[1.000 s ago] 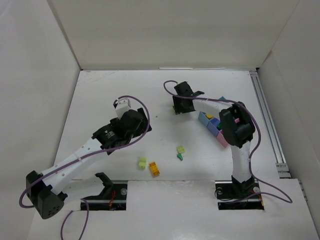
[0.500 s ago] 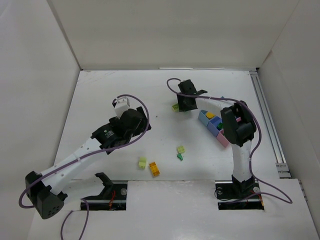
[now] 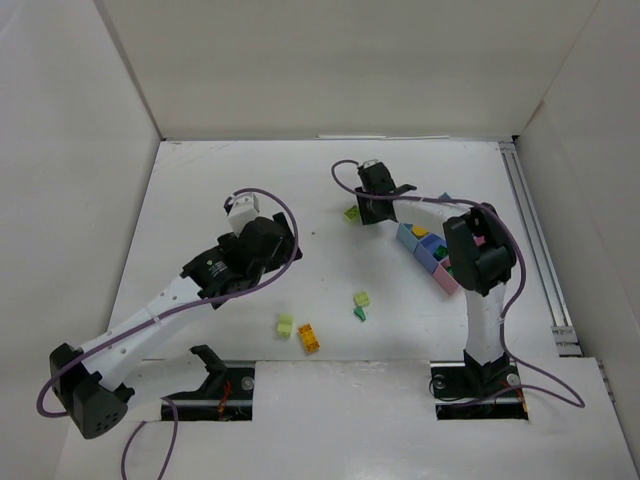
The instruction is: Sort the legos into containers by color
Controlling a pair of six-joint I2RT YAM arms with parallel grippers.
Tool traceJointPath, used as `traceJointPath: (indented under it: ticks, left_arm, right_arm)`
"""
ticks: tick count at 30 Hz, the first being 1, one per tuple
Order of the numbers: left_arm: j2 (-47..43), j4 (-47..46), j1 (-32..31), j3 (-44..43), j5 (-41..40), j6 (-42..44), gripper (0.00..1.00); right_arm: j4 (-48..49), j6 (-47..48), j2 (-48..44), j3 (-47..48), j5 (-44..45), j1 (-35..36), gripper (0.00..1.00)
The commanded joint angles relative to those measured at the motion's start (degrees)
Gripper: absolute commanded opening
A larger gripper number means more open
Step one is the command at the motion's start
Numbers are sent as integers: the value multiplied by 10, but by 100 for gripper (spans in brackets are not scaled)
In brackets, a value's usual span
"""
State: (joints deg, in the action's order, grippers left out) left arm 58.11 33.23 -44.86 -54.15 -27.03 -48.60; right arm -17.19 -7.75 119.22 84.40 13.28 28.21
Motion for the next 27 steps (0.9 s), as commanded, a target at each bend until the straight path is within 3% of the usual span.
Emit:
traceJointPath:
  ticks: [1,8,17,22,27]
  left_arm:
    - [-18,-7,4,-20,1,8,100]
    - [-4,-32,4,-8,18,13,100]
    - [25,-84,4,17,63,32,100]
    - [25,-77,9,27,84,21,100]
    - [19,-61,9,33,90,10,100]
  right_arm:
    - [-14,9,-58,-19,-6,11,26]
    - [-42,-19,-267,-125,5,24,25]
    - [-186,-124,-508,-299,55,-87,26]
    - [-214,-164,-579,-371,38,-177,27]
    - [-193,-142,-601,-405,19,-248,31]
